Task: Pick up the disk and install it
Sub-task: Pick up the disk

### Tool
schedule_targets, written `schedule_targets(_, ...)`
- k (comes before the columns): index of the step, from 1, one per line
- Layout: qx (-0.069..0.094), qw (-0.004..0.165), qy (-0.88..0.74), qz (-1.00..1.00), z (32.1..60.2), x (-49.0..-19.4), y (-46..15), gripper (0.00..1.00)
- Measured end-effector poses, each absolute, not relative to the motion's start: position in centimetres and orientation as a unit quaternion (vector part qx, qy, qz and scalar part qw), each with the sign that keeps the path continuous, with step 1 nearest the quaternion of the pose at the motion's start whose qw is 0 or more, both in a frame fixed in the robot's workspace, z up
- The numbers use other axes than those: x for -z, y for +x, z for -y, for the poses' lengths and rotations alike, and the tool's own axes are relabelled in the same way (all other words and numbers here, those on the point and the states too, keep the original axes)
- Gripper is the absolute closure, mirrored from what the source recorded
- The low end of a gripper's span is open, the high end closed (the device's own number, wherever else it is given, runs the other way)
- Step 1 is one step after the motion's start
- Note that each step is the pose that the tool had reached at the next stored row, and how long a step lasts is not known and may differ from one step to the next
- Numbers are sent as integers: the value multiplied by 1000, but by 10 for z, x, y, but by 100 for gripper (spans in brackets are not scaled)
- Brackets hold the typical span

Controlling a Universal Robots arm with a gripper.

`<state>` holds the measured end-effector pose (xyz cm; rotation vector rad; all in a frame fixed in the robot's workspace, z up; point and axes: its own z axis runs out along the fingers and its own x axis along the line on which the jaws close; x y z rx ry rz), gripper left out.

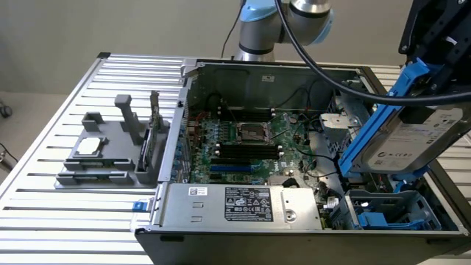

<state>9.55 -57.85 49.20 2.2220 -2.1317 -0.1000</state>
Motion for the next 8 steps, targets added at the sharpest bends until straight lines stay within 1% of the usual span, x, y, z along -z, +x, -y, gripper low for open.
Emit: schedule_targets(8,31,29,721,692,585,-482,107,67)
